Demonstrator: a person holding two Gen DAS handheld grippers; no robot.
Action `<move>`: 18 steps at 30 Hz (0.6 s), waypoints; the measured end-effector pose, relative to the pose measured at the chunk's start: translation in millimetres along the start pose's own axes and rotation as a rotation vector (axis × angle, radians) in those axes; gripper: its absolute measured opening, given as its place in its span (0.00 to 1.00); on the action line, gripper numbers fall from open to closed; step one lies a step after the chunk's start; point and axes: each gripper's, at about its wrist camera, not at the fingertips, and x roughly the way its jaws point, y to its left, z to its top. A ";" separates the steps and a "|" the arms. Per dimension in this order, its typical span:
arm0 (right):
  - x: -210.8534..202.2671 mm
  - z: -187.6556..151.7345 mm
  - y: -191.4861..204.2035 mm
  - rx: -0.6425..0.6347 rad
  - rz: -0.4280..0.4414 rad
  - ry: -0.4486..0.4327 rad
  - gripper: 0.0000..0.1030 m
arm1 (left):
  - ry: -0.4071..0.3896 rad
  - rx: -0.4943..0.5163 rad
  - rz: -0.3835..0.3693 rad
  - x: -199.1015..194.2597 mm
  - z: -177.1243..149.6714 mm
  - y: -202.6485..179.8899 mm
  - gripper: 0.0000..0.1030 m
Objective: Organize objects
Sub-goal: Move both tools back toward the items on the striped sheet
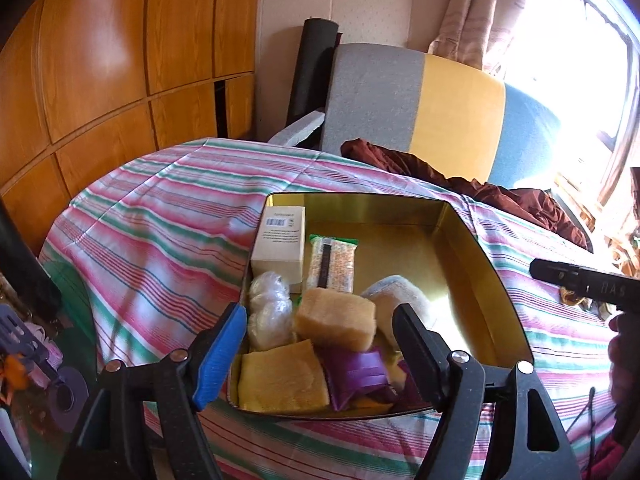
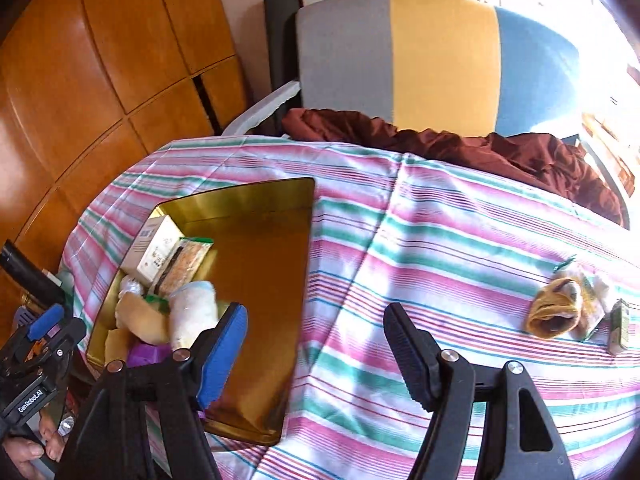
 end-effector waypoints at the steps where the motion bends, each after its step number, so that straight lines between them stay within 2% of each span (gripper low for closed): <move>1: -3.6 0.9 -10.8 0.012 -0.016 -0.006 0.70 | 0.000 0.008 -0.006 -0.3 1.1 -4.0 0.74; 6: -17.4 6.1 -67.6 0.068 -0.119 -0.025 0.70 | 0.001 0.063 -0.037 -0.8 5.7 -29.6 0.75; 10: -29.2 9.9 -121.1 0.146 -0.213 -0.057 0.77 | 0.004 0.118 -0.070 -0.2 7.7 -53.8 0.76; 18: -39.3 -1.8 -217.6 0.285 -0.374 -0.082 0.77 | 0.018 0.210 -0.134 3.5 8.5 -102.1 0.78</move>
